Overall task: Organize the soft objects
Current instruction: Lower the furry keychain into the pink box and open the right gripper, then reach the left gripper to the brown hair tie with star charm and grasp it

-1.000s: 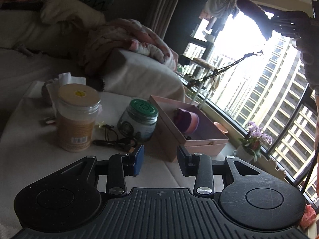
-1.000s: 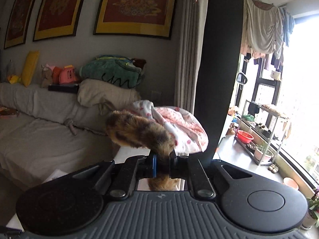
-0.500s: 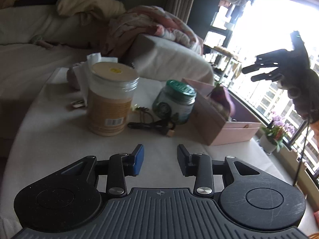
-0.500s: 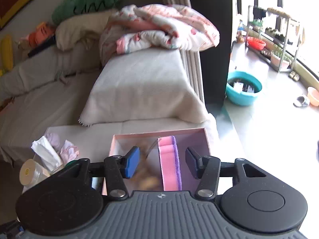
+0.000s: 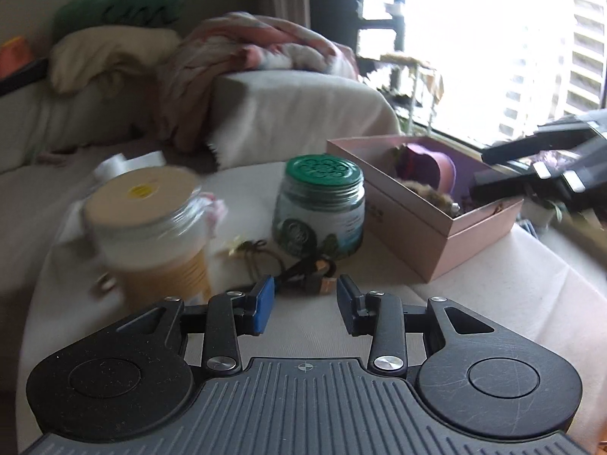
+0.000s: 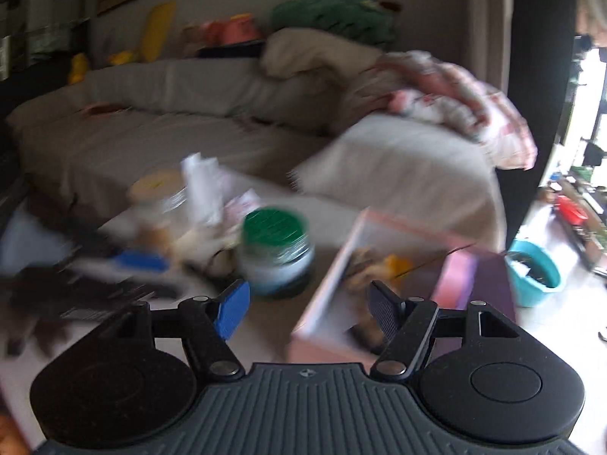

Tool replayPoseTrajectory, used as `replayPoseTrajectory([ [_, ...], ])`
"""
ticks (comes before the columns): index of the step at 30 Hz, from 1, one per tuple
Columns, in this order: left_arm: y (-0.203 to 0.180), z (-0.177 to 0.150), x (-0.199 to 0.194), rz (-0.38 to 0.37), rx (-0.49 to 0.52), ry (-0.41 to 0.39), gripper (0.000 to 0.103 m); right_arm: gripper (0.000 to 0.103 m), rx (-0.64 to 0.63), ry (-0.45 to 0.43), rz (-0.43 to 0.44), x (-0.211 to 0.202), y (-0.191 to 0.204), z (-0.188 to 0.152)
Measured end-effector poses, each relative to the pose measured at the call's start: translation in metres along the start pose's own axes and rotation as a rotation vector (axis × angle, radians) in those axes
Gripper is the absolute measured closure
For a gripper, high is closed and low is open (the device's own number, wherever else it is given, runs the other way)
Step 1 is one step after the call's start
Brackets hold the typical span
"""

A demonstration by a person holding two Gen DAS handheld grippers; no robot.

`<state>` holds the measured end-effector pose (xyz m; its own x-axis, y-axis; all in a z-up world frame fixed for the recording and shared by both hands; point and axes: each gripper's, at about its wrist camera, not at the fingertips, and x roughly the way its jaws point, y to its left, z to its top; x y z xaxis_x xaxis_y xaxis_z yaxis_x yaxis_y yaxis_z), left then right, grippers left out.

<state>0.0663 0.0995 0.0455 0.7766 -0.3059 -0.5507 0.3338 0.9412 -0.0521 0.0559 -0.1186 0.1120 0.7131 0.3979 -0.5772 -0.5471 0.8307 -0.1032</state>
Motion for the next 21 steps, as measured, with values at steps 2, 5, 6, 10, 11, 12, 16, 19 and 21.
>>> replayPoseTrajectory([
  [2,0.001,0.007,0.014,0.001,-0.001,0.01,0.063,0.034,-0.004,0.009,0.007,0.0,0.007,-0.009],
  [5,0.004,0.013,0.031,0.006,-0.035,0.019,0.063,0.034,0.015,0.034,0.022,-0.004,0.007,-0.021],
  [6,0.004,0.015,0.036,0.004,-0.036,0.029,0.063,0.034,0.016,0.039,0.028,-0.003,0.007,-0.025],
  [10,0.004,0.015,0.052,-0.004,-0.034,0.059,0.056,0.034,0.038,0.053,0.022,-0.005,0.005,-0.039],
  [11,0.003,0.015,0.054,-0.001,-0.039,0.062,0.055,0.034,0.044,0.054,0.023,-0.006,0.005,-0.042],
  [12,0.002,0.016,0.054,0.005,-0.046,0.066,0.056,0.034,0.045,0.054,0.026,-0.005,0.005,-0.045],
  [16,-0.006,0.012,0.047,0.01,-0.033,0.073,0.059,0.034,0.033,0.045,0.024,-0.005,0.012,-0.052],
  [19,-0.013,0.004,0.046,0.026,0.02,0.102,0.059,0.034,0.021,0.041,0.038,-0.005,0.017,-0.054],
  [21,-0.012,0.0,0.045,-0.008,0.0,0.12,0.059,0.034,0.022,0.041,0.045,-0.004,0.018,-0.054],
])
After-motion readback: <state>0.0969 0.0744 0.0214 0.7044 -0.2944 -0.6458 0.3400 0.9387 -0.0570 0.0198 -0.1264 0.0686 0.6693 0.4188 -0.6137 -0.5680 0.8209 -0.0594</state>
